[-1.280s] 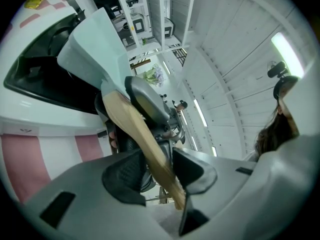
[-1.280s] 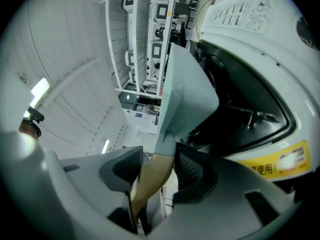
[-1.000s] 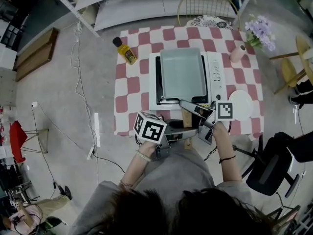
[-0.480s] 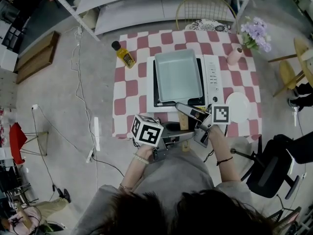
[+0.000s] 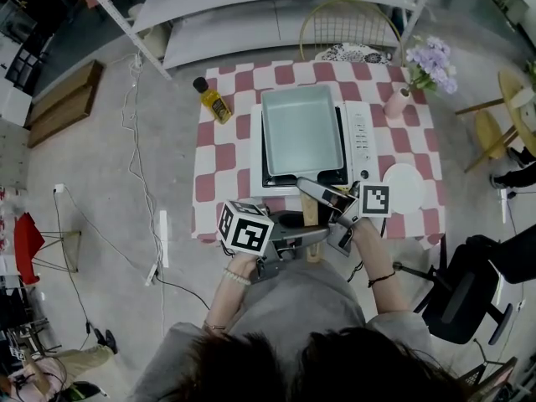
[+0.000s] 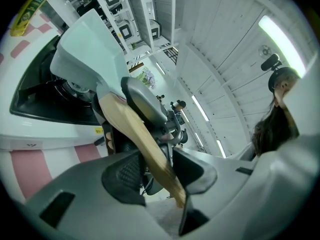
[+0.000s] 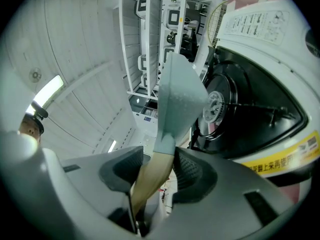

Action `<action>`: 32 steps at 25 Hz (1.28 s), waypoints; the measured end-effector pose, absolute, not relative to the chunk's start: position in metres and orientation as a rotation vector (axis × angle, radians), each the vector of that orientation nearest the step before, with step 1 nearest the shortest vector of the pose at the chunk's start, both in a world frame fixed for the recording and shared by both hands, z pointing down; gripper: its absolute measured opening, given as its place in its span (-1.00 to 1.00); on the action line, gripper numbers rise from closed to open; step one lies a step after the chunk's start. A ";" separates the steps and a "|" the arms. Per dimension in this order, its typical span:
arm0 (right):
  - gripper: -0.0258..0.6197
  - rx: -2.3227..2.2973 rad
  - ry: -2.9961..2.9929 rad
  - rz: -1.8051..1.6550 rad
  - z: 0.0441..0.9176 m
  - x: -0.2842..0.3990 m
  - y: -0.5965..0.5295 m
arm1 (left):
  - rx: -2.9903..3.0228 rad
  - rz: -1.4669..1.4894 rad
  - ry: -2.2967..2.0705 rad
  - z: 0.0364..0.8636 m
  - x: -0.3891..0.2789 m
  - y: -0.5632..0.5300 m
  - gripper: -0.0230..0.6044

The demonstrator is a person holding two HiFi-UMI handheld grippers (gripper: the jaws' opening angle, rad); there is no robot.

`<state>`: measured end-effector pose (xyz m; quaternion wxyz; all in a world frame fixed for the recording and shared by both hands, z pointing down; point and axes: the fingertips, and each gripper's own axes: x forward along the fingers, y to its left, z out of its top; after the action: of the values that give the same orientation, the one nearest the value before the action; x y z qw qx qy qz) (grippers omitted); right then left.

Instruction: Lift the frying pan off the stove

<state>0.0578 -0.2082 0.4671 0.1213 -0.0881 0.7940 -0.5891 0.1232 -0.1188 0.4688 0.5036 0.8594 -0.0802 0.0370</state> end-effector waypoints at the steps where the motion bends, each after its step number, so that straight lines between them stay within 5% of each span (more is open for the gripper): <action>1: -0.30 -0.256 2.320 -1.715 0.465 0.057 -0.208 | 2.081 0.089 -0.195 0.467 0.123 -0.119 -0.35; 32: -0.30 -0.213 2.381 -1.477 0.383 0.070 -0.193 | 2.270 0.065 -0.210 0.401 0.131 -0.103 -0.35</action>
<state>0.0695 -0.1926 0.3833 0.1651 -0.0746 0.8357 -0.5184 0.1308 -0.1027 0.4008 0.4175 0.9044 -0.0836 0.0258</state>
